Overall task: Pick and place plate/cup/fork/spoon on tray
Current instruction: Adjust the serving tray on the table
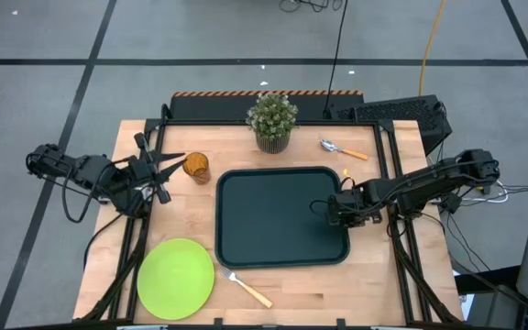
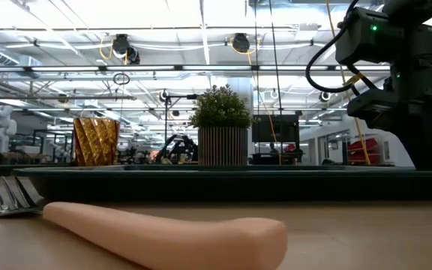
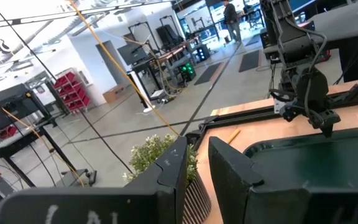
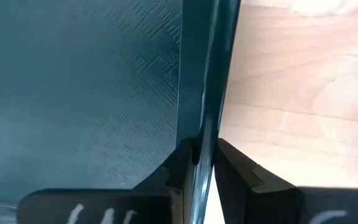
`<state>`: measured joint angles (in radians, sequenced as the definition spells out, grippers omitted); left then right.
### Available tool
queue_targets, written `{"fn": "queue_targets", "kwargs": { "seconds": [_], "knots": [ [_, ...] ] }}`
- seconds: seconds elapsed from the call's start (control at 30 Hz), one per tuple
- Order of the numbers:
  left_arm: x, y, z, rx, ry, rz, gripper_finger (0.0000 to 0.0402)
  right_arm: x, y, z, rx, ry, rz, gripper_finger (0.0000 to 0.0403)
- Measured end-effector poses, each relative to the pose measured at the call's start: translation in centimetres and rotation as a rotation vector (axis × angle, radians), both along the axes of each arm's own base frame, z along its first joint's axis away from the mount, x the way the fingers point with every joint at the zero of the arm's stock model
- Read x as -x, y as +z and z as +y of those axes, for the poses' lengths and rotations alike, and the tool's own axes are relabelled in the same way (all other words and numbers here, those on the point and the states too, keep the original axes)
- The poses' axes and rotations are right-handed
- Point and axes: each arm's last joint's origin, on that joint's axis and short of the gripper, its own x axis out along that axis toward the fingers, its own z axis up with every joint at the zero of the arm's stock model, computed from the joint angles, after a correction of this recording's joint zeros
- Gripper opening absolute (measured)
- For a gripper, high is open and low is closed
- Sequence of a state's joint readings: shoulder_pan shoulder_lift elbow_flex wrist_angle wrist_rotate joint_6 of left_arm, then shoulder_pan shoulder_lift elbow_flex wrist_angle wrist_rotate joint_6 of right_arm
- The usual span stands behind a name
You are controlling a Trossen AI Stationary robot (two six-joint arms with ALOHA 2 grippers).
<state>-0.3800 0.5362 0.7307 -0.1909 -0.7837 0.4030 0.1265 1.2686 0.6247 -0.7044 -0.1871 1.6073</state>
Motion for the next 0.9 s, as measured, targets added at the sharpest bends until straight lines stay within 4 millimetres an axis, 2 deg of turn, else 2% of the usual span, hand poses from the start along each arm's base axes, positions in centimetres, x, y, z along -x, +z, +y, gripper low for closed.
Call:
{"fn": "queue_targets", "kwargs": {
  "seconds": [0.3, 0.6, 0.73, 0.9],
  "knots": [
    [-0.01, -0.18, 0.0, -0.009, 0.0, 0.018, 0.0072, -0.46, 0.03, 0.03, 0.005, 0.019, -0.053, 0.0054],
    [-0.01, -0.18, 0.0, -0.009, 0.0, 0.018, 0.0072, -0.46, 0.04, -0.02, 0.026, 0.018, -0.056, 0.0104],
    [-0.01, -0.18, 0.0, -0.009, 0.0, 0.018, 0.0072, -0.46, 0.08, 0.11, -0.028, -0.003, -0.046, 0.0123],
    [-0.01, -0.19, 0.0, -0.009, 0.0, 0.018, 0.0072, -0.9, 0.21, 0.47, -0.073, -0.022, -0.085, 0.0121]
  ]
}}
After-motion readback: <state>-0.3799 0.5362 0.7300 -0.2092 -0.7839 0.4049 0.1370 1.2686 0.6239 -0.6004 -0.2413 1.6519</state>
